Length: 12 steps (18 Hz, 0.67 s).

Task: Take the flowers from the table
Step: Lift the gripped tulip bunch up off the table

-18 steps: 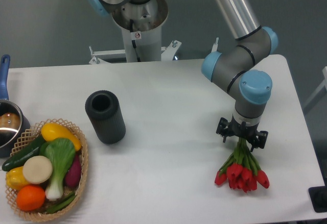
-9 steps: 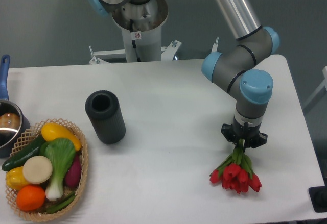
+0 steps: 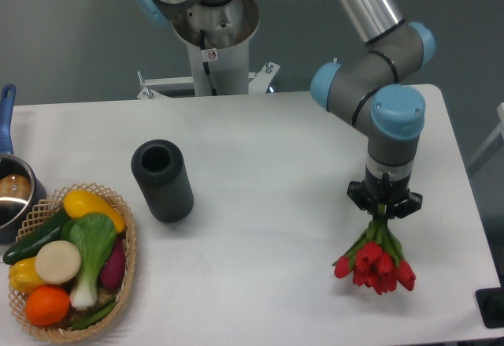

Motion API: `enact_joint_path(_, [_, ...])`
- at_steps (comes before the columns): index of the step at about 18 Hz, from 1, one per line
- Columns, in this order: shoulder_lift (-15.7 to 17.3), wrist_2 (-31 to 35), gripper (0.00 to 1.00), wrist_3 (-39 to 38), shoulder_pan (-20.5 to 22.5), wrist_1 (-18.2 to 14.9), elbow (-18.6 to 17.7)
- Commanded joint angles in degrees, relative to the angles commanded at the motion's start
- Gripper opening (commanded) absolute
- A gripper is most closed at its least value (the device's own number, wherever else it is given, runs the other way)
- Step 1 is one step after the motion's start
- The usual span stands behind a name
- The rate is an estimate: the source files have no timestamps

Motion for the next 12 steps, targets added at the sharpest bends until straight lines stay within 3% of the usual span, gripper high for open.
enact_joint_path(4, [1.14, 0.00, 0.00, 0.18, 0.09, -8.60, 5.00])
enact_joint_path(9, [1.41, 0.00, 0.00, 1.05, -0.09, -10.81, 6.77])
enact_joint_path(12, [2.02, 0.09, 0.00, 1.75, 0.00, -16.34, 9.58])
